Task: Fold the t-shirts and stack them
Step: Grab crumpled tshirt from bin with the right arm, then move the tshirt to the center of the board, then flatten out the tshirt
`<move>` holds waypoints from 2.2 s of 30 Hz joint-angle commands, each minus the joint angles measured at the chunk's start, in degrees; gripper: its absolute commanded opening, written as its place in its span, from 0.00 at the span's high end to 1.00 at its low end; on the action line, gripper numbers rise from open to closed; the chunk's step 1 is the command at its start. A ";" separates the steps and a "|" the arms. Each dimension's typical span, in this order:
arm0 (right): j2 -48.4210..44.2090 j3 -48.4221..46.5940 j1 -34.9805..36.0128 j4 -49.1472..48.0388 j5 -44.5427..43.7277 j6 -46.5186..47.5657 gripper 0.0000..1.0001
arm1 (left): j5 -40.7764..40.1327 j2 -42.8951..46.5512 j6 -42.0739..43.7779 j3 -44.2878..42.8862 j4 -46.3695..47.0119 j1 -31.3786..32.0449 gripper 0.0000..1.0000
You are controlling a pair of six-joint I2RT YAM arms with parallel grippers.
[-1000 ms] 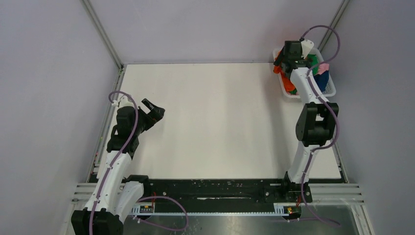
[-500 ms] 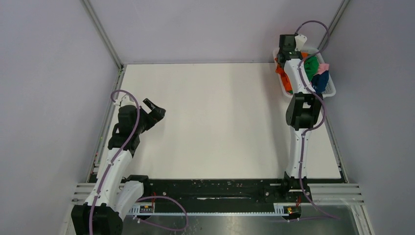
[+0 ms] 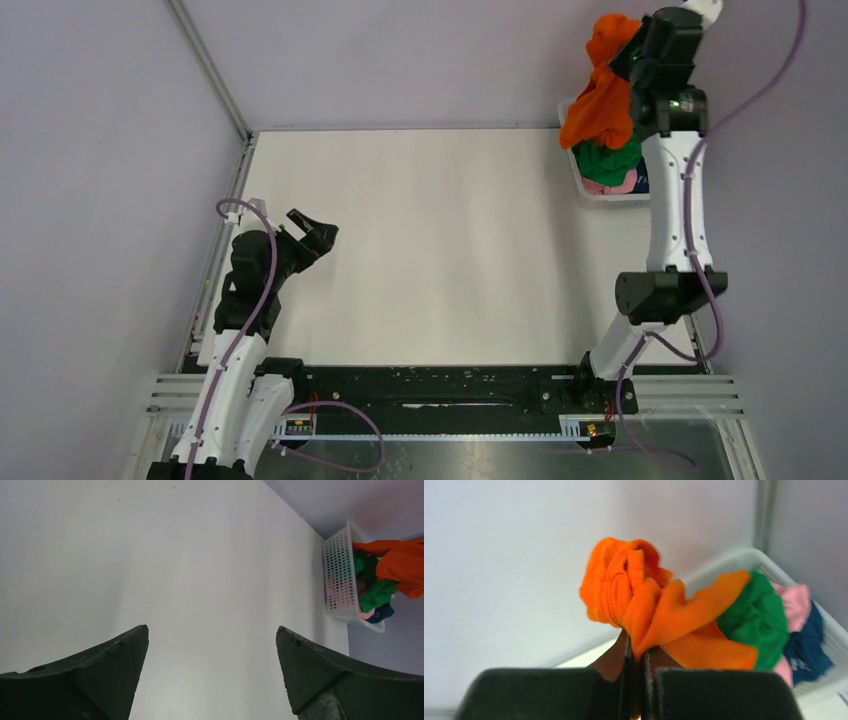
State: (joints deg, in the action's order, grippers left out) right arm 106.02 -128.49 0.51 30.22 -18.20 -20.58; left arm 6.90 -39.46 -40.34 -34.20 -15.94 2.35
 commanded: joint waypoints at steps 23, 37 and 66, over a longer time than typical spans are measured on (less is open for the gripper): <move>-30.03 23.32 28.93 -6.91 47.82 -4.04 0.97 | -0.15 12.37 -3.85 -3.54 -12.77 0.20 0.01; -45.36 78.14 11.30 1.04 12.87 -10.65 0.17 | 2.14 1.34 -5.40 -0.19 -9.39 0.29 0.01; -31.66 72.40 24.98 -6.94 5.23 5.94 0.00 | -1.53 -57.21 -1.06 -21.62 -1.80 22.87 0.21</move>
State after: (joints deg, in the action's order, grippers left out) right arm 72.42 -52.12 25.21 25.32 -8.38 -16.25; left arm 6.13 -95.18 -42.26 -53.76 -17.08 22.24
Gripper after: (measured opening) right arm 0.993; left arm 0.815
